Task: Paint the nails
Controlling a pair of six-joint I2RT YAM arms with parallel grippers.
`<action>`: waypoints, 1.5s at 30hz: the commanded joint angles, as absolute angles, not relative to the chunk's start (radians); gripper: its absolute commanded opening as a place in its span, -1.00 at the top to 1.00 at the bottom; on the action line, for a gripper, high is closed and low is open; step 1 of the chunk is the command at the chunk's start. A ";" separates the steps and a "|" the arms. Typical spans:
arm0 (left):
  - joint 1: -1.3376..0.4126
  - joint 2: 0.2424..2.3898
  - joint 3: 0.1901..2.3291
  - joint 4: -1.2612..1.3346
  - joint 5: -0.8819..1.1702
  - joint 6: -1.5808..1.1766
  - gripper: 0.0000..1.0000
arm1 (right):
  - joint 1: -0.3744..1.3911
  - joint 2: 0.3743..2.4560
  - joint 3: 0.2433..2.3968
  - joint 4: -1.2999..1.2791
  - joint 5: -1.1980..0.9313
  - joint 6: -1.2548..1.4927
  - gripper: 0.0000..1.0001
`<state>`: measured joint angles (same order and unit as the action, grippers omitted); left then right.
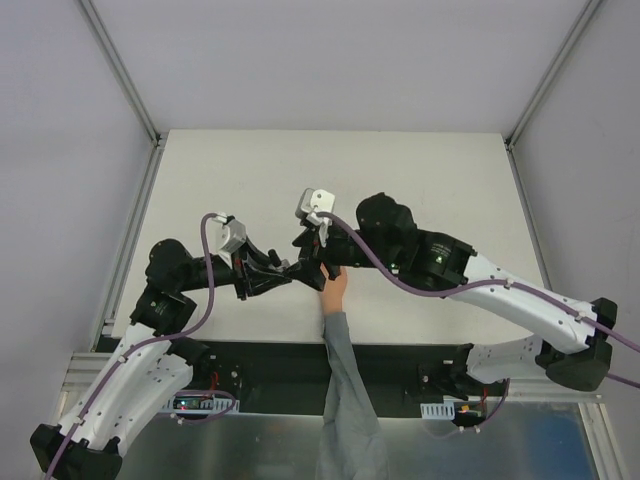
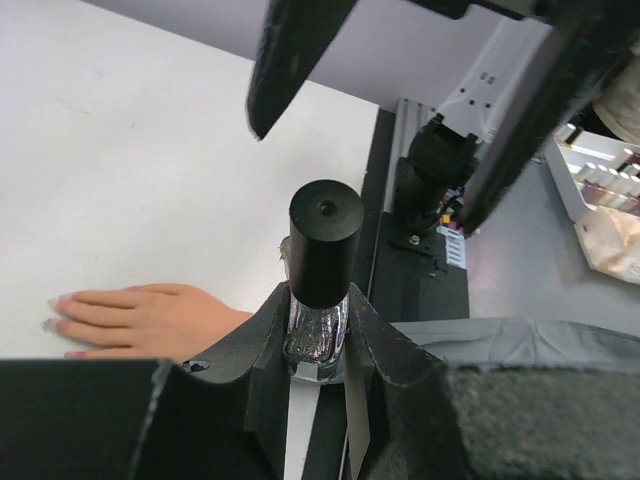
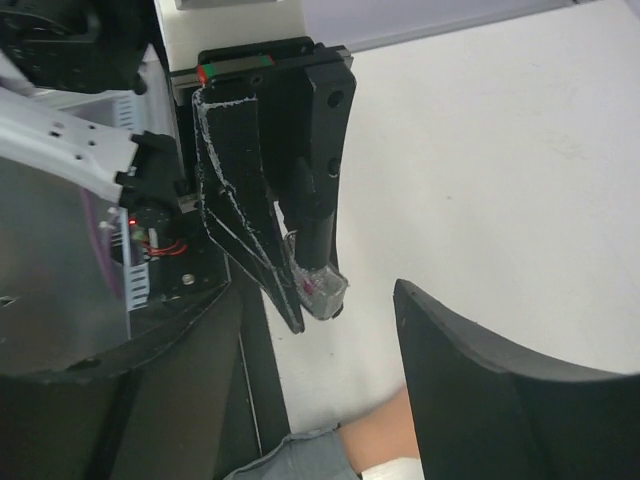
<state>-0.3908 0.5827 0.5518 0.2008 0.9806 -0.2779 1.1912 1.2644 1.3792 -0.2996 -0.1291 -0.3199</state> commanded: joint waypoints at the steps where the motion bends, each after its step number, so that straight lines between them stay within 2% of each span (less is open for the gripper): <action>1: -0.388 0.583 0.565 0.360 1.123 -0.357 1.00 | 1.108 1.281 1.396 -0.236 -0.564 -0.288 -0.27; 8: -0.399 0.581 0.554 0.419 1.186 -0.388 1.00 | 1.055 1.377 1.474 -0.207 -0.762 -0.264 -0.10; 22: -0.407 0.584 0.551 0.440 1.213 -0.407 1.00 | 1.031 1.431 1.499 -0.118 -0.833 -0.183 0.24; 26: -0.408 0.580 0.549 0.440 1.209 -0.407 1.00 | 1.031 1.447 1.508 -0.117 -0.859 -0.166 0.58; 30: -0.408 0.568 0.548 0.433 1.178 -0.399 1.00 | 1.032 1.414 1.465 -0.118 -0.836 -0.170 0.81; 31: -0.408 0.565 0.551 0.423 1.167 -0.391 1.00 | 1.032 1.404 1.451 -0.118 -0.821 -0.178 0.93; 33: -0.407 0.554 0.560 0.345 1.096 -0.341 1.00 | 1.032 1.359 1.396 -0.120 -0.744 -0.187 0.99; 35: -0.407 0.540 0.580 0.246 1.019 -0.270 1.00 | 1.055 1.300 1.350 -0.121 -0.576 -0.205 0.99; 36: -0.407 0.535 0.584 0.227 0.918 -0.256 1.00 | 1.080 1.273 1.310 -0.129 -0.466 -0.225 0.99; 37: -0.407 0.526 0.587 0.201 0.866 -0.244 1.00 | 1.189 1.253 1.286 -0.138 -0.061 -0.250 0.99; 39: -0.399 0.522 0.595 0.155 0.761 -0.212 1.00 | 1.361 1.255 1.234 -0.071 0.549 -0.308 0.99; 40: -0.396 0.514 0.595 0.149 0.738 -0.206 1.00 | 1.499 1.276 1.238 -0.010 0.964 -0.301 0.99; 43: -0.387 0.497 0.592 0.146 0.718 -0.196 1.00 | 1.572 1.399 1.345 -0.105 1.115 -0.281 0.99; 45: -0.387 0.502 0.591 0.147 0.730 -0.196 1.00 | 1.560 1.416 1.370 -0.138 1.057 -0.221 0.99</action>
